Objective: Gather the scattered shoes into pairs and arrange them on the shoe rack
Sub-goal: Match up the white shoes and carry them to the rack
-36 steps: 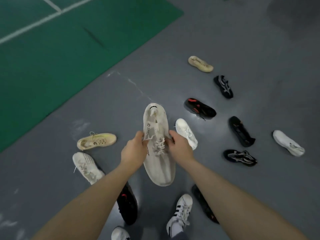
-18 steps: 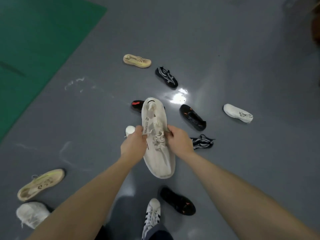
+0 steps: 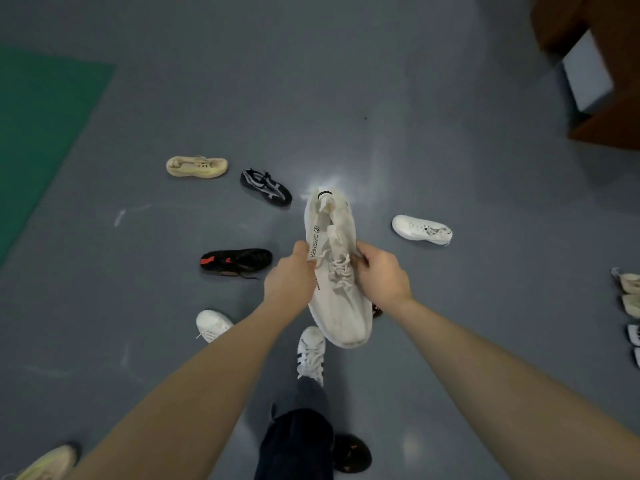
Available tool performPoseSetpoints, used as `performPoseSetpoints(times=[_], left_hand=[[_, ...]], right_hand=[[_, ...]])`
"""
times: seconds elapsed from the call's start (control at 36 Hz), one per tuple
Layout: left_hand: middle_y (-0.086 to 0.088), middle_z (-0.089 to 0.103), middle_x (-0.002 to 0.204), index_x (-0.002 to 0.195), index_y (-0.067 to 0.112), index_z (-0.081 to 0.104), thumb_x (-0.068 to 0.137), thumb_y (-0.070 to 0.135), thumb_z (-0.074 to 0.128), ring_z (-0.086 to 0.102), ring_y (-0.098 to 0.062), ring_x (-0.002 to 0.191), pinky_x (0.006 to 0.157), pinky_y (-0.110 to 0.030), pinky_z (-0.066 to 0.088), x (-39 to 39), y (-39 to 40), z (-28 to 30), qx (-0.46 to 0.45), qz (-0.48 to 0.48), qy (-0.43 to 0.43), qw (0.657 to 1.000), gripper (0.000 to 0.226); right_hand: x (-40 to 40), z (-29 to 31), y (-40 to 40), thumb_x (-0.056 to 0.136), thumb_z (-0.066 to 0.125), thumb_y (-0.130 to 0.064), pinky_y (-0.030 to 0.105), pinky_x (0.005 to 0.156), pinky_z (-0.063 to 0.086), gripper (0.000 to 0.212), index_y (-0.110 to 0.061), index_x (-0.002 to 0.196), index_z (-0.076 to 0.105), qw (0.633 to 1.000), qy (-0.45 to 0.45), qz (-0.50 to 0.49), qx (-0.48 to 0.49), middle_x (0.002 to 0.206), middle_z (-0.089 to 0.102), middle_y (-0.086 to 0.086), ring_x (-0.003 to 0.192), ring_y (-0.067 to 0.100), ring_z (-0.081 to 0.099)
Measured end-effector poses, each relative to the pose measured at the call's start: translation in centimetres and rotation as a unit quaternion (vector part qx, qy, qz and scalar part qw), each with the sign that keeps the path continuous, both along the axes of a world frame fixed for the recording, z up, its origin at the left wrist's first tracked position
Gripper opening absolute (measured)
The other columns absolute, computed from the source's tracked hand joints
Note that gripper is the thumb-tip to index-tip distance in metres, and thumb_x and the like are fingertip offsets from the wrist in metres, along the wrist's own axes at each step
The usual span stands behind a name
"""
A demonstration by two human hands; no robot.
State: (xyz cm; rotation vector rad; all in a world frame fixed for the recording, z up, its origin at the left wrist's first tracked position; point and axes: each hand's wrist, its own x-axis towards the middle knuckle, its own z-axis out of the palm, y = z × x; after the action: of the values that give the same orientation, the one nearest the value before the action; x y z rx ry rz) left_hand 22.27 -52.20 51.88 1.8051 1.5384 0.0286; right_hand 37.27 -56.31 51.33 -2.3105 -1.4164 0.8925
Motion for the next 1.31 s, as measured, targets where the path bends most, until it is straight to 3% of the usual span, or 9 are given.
performPoseSetpoints(times=[0.25,0.44,0.53,0.64,0.81,1.0,1.17,1.22,1.31], left_hand=[[-0.015,0.059,0.096,0.114,0.008,0.038,0.100,0.017,0.033,0.056,-0.035,0.084,0.066,-0.038,0.041,6.9,11.3,-2.5,-0.017,0.012,0.036,0.999,0.018],[-0.013,0.063,0.091,0.107,0.008,0.037,0.100,0.015,0.035,0.056,-0.032,0.077,0.066,-0.032,0.032,11.4,16.9,-4.6,0.030,-0.059,0.102,0.993,0.010],[-0.008,0.060,0.081,0.107,0.007,0.038,0.099,0.013,0.036,0.049,-0.026,0.067,0.068,-0.029,0.032,13.8,18.5,-6.4,0.044,-0.071,0.122,0.989,0.010],[-0.005,0.060,0.078,0.105,0.007,0.038,0.098,0.011,0.038,0.045,-0.022,0.060,0.068,-0.027,0.030,16.5,19.8,-9.0,0.055,-0.090,0.150,0.983,0.008],[0.003,0.042,0.062,0.094,0.012,0.029,0.098,0.011,0.038,0.034,-0.017,0.051,0.066,-0.028,0.026,20.8,21.2,-14.7,0.033,-0.045,0.156,0.986,0.010],[-0.008,0.058,0.079,0.105,0.010,0.038,0.098,0.012,0.038,0.055,-0.032,0.076,0.064,-0.031,0.028,28.0,19.1,-22.4,-0.031,0.076,0.098,0.992,0.007],[-0.013,0.065,0.082,0.098,0.016,0.031,0.098,0.012,0.038,0.059,-0.034,0.075,0.063,-0.031,0.028,35.8,18.1,-30.9,-0.044,0.079,0.089,0.992,0.008],[-0.010,0.062,0.077,0.100,0.016,0.036,0.097,0.012,0.037,0.057,-0.033,0.073,0.064,-0.030,0.027,37.7,17.7,-33.7,-0.047,0.093,0.095,0.990,0.005],[-0.005,0.057,0.071,0.107,0.014,0.043,0.097,0.013,0.036,0.057,-0.032,0.073,0.067,-0.030,0.029,40.2,17.2,-37.7,-0.045,0.120,0.103,0.986,0.013]], right_hand=[[6.4,-2.5,11.9,0.096,0.039,-0.024,0.037,0.073,0.048,0.022,-0.026,0.107,0.058,0.999,-0.003,0.015,-0.039,0.096,0.067,0.005,0.090,0.031,0.059],[10.5,-4.7,16.9,0.096,0.039,-0.026,0.039,0.074,0.050,0.024,-0.024,0.112,0.057,1.000,0.000,-0.001,-0.030,0.094,0.067,0.005,0.087,0.031,0.060],[12.7,-6.1,18.5,0.095,0.040,-0.023,0.040,0.074,0.051,0.020,-0.022,0.107,0.057,0.999,0.011,-0.015,-0.026,0.090,0.067,0.005,0.084,0.031,0.060],[15.4,-8.6,19.8,0.093,0.043,-0.020,0.037,0.068,0.047,0.012,-0.021,0.082,0.046,0.999,0.022,-0.020,-0.021,0.074,0.059,0.001,0.074,0.030,0.055],[19.9,-15.1,21.6,0.095,0.043,-0.022,0.036,0.067,0.043,0.013,-0.023,0.083,0.046,0.998,0.029,0.029,-0.039,0.082,0.064,0.005,0.078,0.029,0.056],[28.5,-23.7,22.2,0.095,0.045,-0.025,0.039,0.064,0.044,0.016,-0.015,0.083,0.051,0.989,0.028,0.136,-0.042,0.076,0.064,0.007,0.075,0.033,0.057],[36.7,-32.6,21.3,0.094,0.050,-0.025,0.040,0.063,0.044,0.023,-0.015,0.074,0.044,0.986,0.071,0.131,-0.078,0.065,0.052,0.000,0.069,0.027,0.052],[39.3,-35.6,21.3,0.094,0.050,-0.028,0.039,0.067,0.044,0.021,-0.013,0.080,0.052,0.979,0.069,0.166,-0.094,0.073,0.057,0.001,0.075,0.026,0.055],[43.3,-40.3,21.6,0.094,0.049,-0.045,0.039,0.091,0.040,0.041,-0.016,0.122,0.057,0.964,-0.013,0.236,-0.123,0.120,0.057,0.006,0.109,0.029,0.052]])
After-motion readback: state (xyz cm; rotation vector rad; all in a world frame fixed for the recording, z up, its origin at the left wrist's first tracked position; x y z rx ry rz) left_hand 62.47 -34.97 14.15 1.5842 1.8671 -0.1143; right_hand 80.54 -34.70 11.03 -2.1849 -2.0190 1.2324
